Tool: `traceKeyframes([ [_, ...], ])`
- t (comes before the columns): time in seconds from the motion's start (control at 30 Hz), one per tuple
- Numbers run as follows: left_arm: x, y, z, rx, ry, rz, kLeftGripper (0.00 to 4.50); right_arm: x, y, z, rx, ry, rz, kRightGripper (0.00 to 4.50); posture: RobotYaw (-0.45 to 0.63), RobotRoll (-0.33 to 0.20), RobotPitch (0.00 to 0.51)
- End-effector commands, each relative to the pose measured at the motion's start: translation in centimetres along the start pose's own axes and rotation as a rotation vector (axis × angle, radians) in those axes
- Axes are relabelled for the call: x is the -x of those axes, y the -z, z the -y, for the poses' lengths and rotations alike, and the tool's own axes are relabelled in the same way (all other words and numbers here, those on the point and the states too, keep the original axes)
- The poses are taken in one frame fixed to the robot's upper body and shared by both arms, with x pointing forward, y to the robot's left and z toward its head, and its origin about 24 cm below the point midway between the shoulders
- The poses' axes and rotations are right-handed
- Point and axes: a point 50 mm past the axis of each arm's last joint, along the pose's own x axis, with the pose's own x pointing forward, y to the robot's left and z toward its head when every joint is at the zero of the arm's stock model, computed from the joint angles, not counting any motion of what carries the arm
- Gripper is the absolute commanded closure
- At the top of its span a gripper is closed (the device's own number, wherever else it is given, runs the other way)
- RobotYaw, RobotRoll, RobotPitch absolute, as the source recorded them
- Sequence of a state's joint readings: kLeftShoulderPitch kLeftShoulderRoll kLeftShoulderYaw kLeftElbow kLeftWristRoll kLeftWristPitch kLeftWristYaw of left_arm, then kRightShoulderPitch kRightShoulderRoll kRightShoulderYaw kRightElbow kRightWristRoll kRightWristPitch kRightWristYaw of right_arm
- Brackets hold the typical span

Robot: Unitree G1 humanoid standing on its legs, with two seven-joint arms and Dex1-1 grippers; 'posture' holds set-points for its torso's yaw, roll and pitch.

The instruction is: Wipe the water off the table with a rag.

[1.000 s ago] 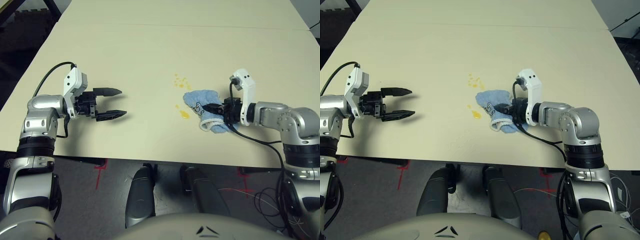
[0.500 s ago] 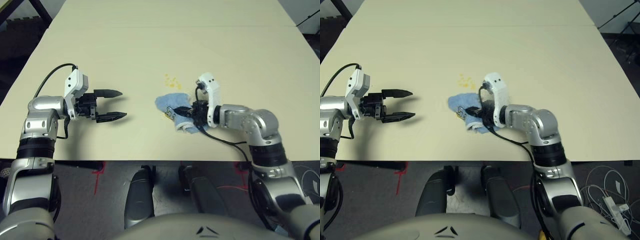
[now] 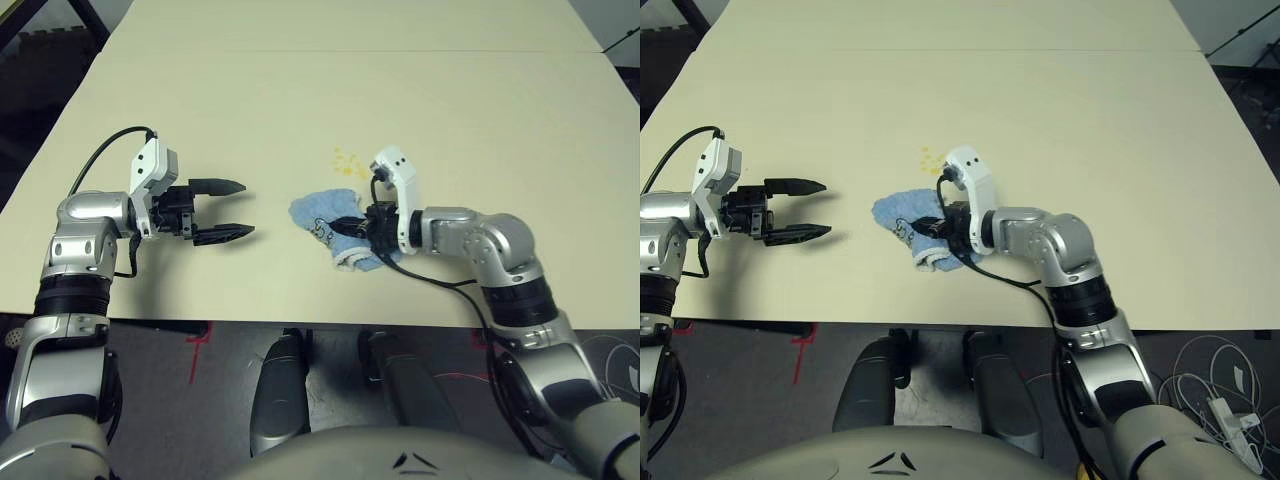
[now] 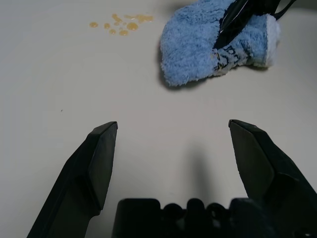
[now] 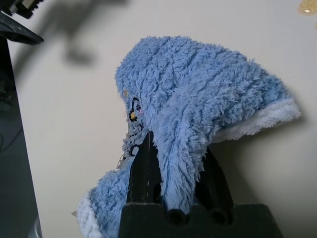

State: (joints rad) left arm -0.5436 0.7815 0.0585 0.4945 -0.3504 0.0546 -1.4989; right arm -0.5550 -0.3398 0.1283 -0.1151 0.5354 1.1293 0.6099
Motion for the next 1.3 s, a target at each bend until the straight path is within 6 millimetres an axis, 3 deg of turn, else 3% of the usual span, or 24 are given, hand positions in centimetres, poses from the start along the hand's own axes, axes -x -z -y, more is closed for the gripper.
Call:
traceKeyframes([
  [0.03,-0.3,0.3,-0.1,0.004,0.009,-0.011,0.0,2.0,1.4,1.9,-0.061,0.097,-0.04,4.3,0.1,0.0,0.243],
  [0.27,-0.3,0.2,-0.4,0.003,0.01,-0.008,0.0,7.0,1.1,4.8,-0.078,0.211,-0.016,4.3,0.09,0.0,0.242],
  [0.47,-0.3,0.3,-0.6,0.001,0.01,-0.012,0.0,10.4,-2.2,6.9,-0.118,0.263,0.155,4.3,0.09,0.0,0.237],
  [0.6,-0.4,0.2,-0.7,-0.004,0.011,-0.009,0.0,10.9,-3.9,8.6,-0.137,0.361,0.248,4.3,0.08,0.0,0.235],
  [0.73,-0.6,0.1,-0.8,-0.006,0.012,-0.006,0.0,9.4,-4.5,9.6,-0.139,0.42,0.269,4.3,0.08,0.0,0.235],
  [0.93,-0.6,0.0,-0.8,-0.009,0.012,-0.006,0.0,4.8,-5.0,10.1,-0.164,0.435,0.276,4.3,0.09,0.0,0.236],
  [1.13,-0.4,-0.3,-0.9,-0.019,0.006,-0.007,0.0,-0.4,-5.0,9.1,-0.154,0.35,0.216,4.3,0.11,0.0,0.235],
  [1.3,-0.3,-0.4,-0.9,-0.021,0.003,-0.011,0.0,-3.4,-5.6,7.8,-0.156,0.279,0.206,4.3,0.11,0.0,0.235],
])
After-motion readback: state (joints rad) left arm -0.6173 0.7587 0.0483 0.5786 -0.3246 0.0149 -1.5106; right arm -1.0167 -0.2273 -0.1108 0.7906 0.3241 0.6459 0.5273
